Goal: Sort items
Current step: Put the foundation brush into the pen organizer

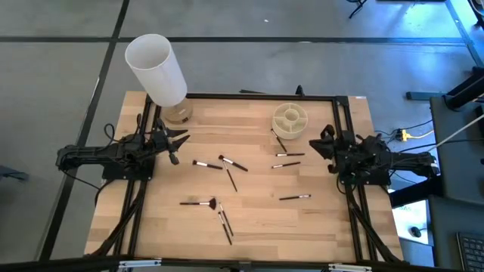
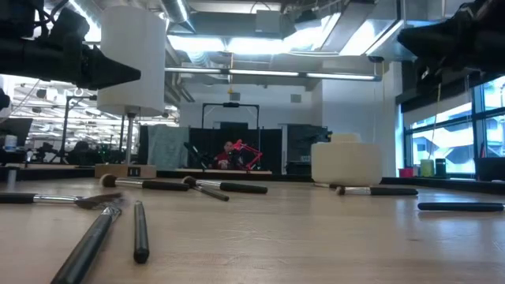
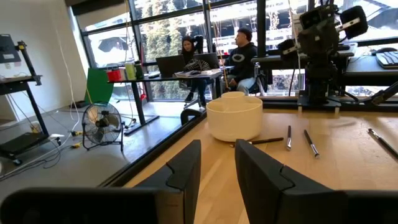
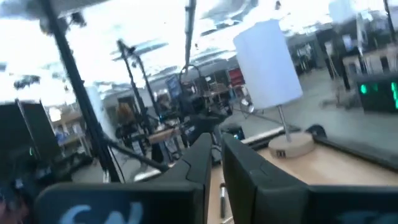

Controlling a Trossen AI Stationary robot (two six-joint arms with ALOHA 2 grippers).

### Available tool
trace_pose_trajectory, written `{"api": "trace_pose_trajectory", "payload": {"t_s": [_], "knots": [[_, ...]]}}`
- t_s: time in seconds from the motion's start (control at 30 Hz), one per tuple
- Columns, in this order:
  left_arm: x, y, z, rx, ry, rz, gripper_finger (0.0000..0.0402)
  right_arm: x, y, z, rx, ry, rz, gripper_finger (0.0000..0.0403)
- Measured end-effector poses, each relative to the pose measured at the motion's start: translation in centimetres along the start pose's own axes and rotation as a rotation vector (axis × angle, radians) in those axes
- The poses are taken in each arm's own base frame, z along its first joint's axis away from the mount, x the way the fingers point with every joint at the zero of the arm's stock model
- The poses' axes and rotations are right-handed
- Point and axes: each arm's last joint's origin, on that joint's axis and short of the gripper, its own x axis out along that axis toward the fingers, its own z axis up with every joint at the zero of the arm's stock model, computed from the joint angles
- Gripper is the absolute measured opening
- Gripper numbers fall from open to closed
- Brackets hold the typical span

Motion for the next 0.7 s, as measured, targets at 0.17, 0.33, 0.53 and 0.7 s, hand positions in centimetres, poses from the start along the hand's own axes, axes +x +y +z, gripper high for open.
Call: {"api": "trace_pose_trajectory", "payload": {"t_s": [0.17,0.33,0.53,0.7], "knots": [[0.0,0.0,0.0,0.000,0.000,0.000,0.0095,0.0,-0.2,-0.9,0.027,0.109,0.010,0.0039],[0.0,0.0,0.1,-0.060,-0.006,0.001,0.0095,0.1,-0.4,-1.4,0.044,0.159,-0.007,0.0042],[0.0,0.2,0.8,-0.125,-0.079,0.037,0.0095,0.9,-1.3,-3.1,-0.019,0.294,-0.195,0.0083],[-0.2,0.7,1.7,-0.092,-0.152,0.144,0.0095,2.1,-2.2,-3.7,-0.016,0.319,-0.316,0.0117]]}}
